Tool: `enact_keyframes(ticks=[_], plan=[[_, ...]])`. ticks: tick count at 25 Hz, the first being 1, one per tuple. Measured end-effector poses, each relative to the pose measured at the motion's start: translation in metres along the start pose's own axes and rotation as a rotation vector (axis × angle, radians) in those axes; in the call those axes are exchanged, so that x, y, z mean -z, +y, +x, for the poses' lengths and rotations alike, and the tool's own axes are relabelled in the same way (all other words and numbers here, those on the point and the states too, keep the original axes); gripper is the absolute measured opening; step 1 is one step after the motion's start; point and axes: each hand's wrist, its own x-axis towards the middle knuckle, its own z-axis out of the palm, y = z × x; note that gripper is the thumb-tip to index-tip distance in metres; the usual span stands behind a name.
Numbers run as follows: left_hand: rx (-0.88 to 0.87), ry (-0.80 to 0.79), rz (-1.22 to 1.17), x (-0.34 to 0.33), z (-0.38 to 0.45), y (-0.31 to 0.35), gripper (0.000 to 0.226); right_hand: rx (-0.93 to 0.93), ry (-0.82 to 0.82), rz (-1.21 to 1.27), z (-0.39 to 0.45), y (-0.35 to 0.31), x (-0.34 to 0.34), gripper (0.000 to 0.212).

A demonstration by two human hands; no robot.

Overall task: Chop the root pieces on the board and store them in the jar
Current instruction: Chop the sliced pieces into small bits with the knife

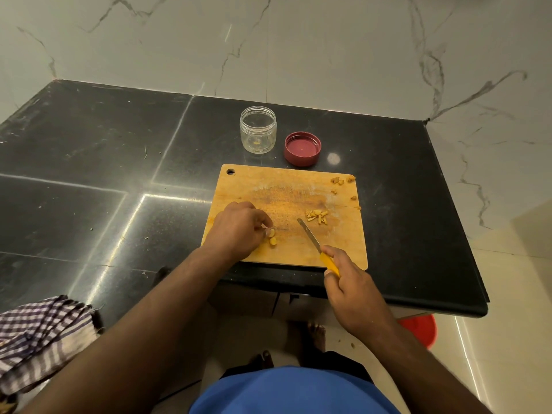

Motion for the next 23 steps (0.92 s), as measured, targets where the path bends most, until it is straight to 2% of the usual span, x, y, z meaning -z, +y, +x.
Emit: enact_keyframes(ticks=[4,7,14,20,23], plan=[[-0.038,-0.061,0.104,-0.003,0.001,0.007,0.028,-0.002,0.004,-0.002,-0.001,-0.001,0.0,0.043],[-0.052,-0.086,0.15,-0.001,0.003,0.01,0.022,-0.004,0.001,0.004,-0.002,-0.002,0.0,0.043],[0.101,-0.136,-0.243,0.01,0.016,0.021,0.008,-0.023,0.008,-0.006,-0.003,0.001,0.005,0.043],[0.116,-0.107,-0.306,-0.008,0.044,0.044,0.011,-0.05,0.013,0.004,-0.001,0.005,0.011,0.041],[0.15,-0.074,-0.234,-0.015,0.047,0.041,0.012,-0.052,0.018,0.02,-0.001,0.008,0.014,0.042]])
